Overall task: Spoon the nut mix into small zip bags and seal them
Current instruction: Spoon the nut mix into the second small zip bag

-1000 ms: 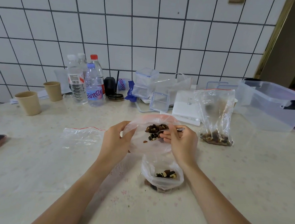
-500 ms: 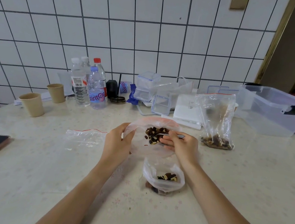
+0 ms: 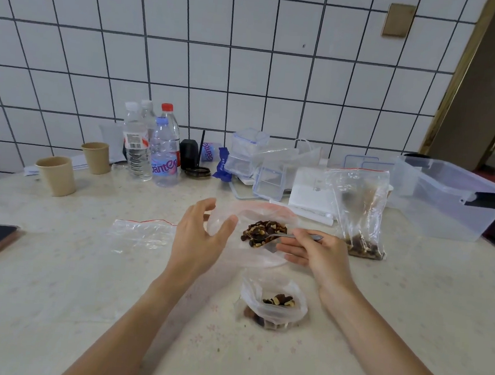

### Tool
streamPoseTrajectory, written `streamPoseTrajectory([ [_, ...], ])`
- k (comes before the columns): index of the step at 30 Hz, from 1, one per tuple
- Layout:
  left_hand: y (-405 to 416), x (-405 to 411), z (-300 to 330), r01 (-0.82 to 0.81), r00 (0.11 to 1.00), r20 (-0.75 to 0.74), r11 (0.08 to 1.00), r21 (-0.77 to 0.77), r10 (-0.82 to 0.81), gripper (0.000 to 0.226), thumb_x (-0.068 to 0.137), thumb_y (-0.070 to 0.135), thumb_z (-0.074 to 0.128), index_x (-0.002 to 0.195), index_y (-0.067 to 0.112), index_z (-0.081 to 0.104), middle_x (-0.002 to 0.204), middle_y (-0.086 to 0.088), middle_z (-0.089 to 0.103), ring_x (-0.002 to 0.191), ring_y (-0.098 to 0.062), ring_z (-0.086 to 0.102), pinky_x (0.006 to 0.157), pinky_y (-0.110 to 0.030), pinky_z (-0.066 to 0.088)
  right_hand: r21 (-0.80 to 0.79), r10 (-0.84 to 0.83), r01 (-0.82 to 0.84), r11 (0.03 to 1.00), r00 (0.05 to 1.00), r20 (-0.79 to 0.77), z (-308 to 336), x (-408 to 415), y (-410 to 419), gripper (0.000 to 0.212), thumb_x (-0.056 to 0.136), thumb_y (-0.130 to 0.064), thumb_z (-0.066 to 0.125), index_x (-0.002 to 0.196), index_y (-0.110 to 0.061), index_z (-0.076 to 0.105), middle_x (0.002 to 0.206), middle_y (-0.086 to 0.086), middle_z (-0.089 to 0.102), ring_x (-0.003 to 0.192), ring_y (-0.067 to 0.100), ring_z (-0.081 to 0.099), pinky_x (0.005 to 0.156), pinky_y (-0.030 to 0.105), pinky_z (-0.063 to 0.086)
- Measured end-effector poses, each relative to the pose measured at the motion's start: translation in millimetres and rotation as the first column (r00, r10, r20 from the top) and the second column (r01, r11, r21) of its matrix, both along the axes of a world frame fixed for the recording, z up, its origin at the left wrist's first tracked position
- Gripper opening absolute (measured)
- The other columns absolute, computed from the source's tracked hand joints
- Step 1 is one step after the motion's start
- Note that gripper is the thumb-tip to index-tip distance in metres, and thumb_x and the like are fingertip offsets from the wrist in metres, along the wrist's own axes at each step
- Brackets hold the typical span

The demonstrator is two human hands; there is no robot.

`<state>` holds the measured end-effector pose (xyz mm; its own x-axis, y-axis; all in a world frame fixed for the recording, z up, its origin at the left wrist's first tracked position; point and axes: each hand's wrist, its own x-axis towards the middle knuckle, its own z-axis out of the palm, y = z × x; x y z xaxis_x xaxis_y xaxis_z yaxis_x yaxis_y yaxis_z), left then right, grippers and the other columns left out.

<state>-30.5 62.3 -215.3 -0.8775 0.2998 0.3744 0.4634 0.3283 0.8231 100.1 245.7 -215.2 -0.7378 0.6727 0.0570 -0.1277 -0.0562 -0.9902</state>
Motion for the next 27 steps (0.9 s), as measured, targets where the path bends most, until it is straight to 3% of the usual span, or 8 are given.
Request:
streamPoseTrajectory([
  [4,-3,6,4,-0.021,0.986,-0.164,1.0,0.008,0.022,0.055,0.093,0.052,0.068,0.14,0.027,0.053,0.14,0.01,0.052,0.129,-0.01,0.047,0.105,-0.032,0.041,0.008,0.01,-0.01,1.0,0.999,-0.04,22,22,-2,0.015,0.1,-0.015,0.067,0.1,-0.002,0.075,0.09,0.015,0.08,0.086,0.03,0.08,0.066,0.029,0.064],
  [9,-7,18,14,0.022,0.946,-0.322,0.999,-0.038,-0.033,0.03,0.093,0.055,0.062,0.113,0.033,0.061,0.105,0.021,0.059,0.086,0.004,0.06,0.071,-0.015,0.046,0.017,0.016,-0.014,1.0,0.996,-0.082,43,58,-3,0.016,0.098,-0.014,0.069,0.1,0.001,0.074,0.091,0.019,0.079,0.085,0.033,0.079,0.067,0.031,0.065],
  [12,-6,25,19,0.15,0.956,-0.219,0.967,-0.207,-0.195,0.033,0.09,0.07,0.052,0.093,0.039,0.064,0.084,0.02,0.066,0.071,0.001,0.063,0.062,-0.024,0.052,0.043,0.017,-0.015,0.999,0.999,-0.052,44,83,-3,0.017,0.098,-0.015,0.069,0.101,0.002,0.073,0.092,0.021,0.079,0.085,0.035,0.079,0.068,0.031,0.065],
  [15,-5,31,13,0.269,0.944,-0.082,0.887,-0.375,-0.321,0.047,0.09,0.078,0.044,0.083,0.038,0.069,0.081,0.019,0.068,0.07,0.0,0.063,0.063,-0.024,0.049,0.041,0.027,-0.027,0.999,1.0,-0.002,38,104,-5,0.018,0.097,-0.014,0.068,0.1,0.003,0.073,0.092,0.022,0.078,0.084,0.037,0.079,0.067,0.033,0.065],
  [18,-3,35,9,0.393,0.911,0.058,0.819,-0.417,-0.407,0.049,0.093,0.074,0.047,0.083,0.033,0.072,0.088,0.013,0.071,0.068,-0.006,0.067,0.068,-0.031,0.058,0.039,0.035,-0.037,0.999,0.998,0.045,27,116,-11,0.017,0.097,-0.012,0.067,0.098,0.004,0.073,0.089,0.023,0.078,0.082,0.038,0.079,0.065,0.033,0.064],
  [20,-2,36,8,0.454,0.888,0.117,0.809,-0.374,-0.445,0.038,0.095,0.064,0.056,0.087,0.031,0.074,0.091,0.012,0.072,0.06,-0.009,0.069,0.058,-0.024,0.056,0.072,0.051,-0.055,0.996,0.997,0.06,18,117,-18,0.016,0.098,-0.012,0.067,0.097,0.003,0.073,0.087,0.021,0.078,0.082,0.037,0.079,0.064,0.033,0.063],
  [24,-1,37,6,0.543,0.839,0.158,0.791,-0.281,-0.52,0.016,0.097,0.04,0.068,0.09,0.029,0.078,0.093,0.009,0.073,0.053,-0.013,0.064,0.047,-0.021,0.05,0.332,0.088,-0.108,0.937,0.993,0.076,8,111,-29,0.013,0.099,-0.016,0.068,0.091,-0.013,0.077,0.083,0.007,0.08,0.083,0.025,0.079,0.067,0.039,0.062],
  [27,-2,36,7,0.586,0.81,0.147,0.779,-0.223,-0.568,0.014,0.098,0.036,0.068,0.09,0.029,0.079,0.09,0.011,0.073,0.056,-0.011,0.061,0.047,-0.021,0.05,0.713,0.146,-0.164,0.681,0.986,0.087,5,112,-31,0.012,0.099,-0.031,0.067,0.091,-0.026,0.076,0.09,-0.01,0.079,0.085,0.009,0.075,0.074,0.035,0.057],
])
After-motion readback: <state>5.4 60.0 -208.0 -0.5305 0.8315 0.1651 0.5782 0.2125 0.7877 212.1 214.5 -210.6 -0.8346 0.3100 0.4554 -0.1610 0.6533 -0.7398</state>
